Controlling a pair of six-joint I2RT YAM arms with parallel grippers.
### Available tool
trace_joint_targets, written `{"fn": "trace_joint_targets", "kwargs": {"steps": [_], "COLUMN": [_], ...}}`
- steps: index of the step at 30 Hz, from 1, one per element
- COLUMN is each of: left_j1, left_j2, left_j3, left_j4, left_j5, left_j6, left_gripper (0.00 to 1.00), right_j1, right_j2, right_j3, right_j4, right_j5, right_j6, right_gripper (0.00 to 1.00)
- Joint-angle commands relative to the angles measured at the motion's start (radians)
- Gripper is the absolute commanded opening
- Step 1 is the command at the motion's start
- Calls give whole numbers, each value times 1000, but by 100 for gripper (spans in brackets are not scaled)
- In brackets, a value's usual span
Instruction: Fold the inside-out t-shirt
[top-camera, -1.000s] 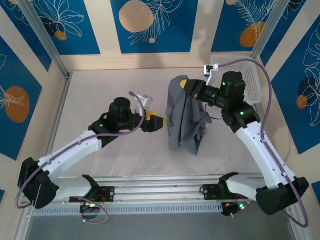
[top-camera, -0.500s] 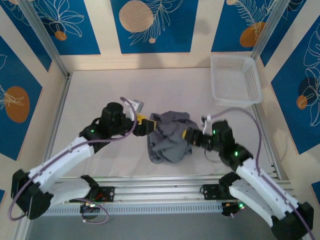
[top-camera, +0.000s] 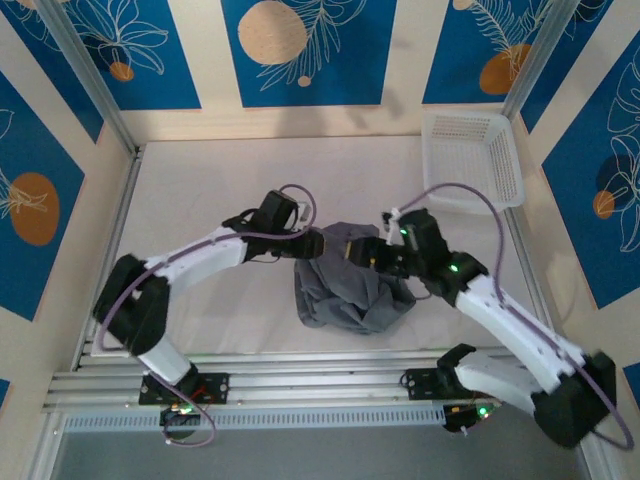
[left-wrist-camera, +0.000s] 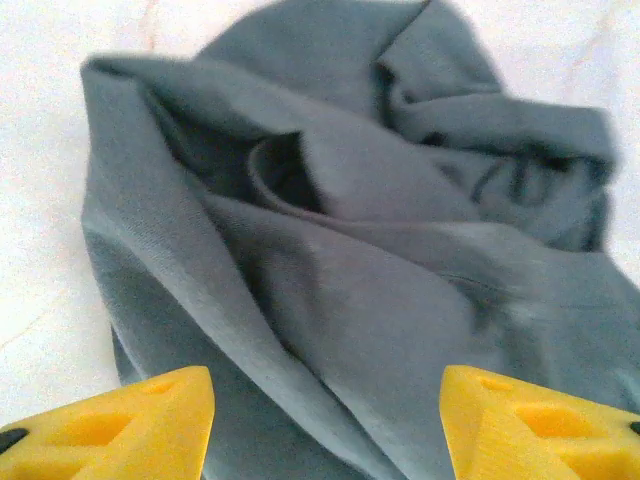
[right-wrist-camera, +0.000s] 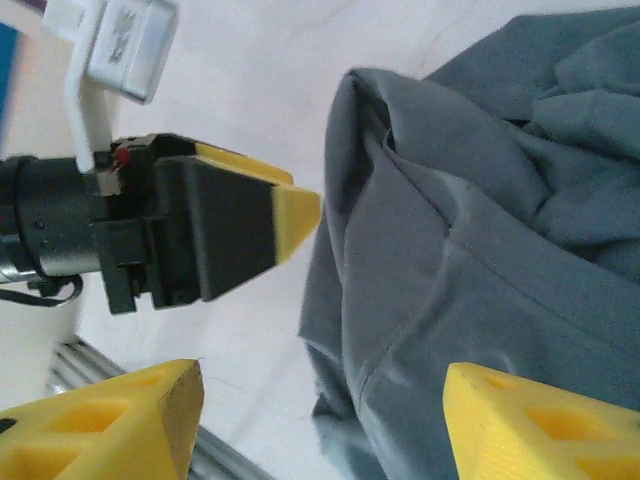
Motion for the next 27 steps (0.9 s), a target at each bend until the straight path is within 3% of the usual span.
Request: {"fn": "trace_joint_targets", "kwargs": {"steps": [1,6,8,9,12,13,15,17,20,22,27], "left_j1": [11,19,30,34,50,57,78,105,147,163,166], "left_j2": [80,132,133,128,90,64,2,-77,-205,-276,-340], "left_j3": [49,2,-26,-39,-54,-59,-78,-111,-176,-221,-260], "left_j4": [1,53,88,108,102,85,51,12,-21,-22,-40], "left_j5": [24,-14,10,27,39,33,18,1,-18,-30,-72], "left_j6": [-93,-160,-179,-187,-178,-165,-137,-104,-39,21,82], "left_gripper": [61,49,37,28,5,0,0,0,0,0,1], "right_j1": [80,121,131,134,127,112,52,-62,-289,-394,-410], "right_j2": [108,254,297,312,297,256,137,-14,-201,-234,-187], "right_j3": [19,11,7,16,53,60,54,29,-18,-23,-15], "right_j4": [-77,-51,-34,-33,-68,-76,-63,-24,92,156,181], "right_j5": [147,118,100,93,110,114,85,21,-201,-375,-493], "right_j6": [-118,-109,-126,-131,-126,-115,-86,-37,49,96,112], "right_gripper": [70,73,67,54,2,0,0,0,0,0,0]}}
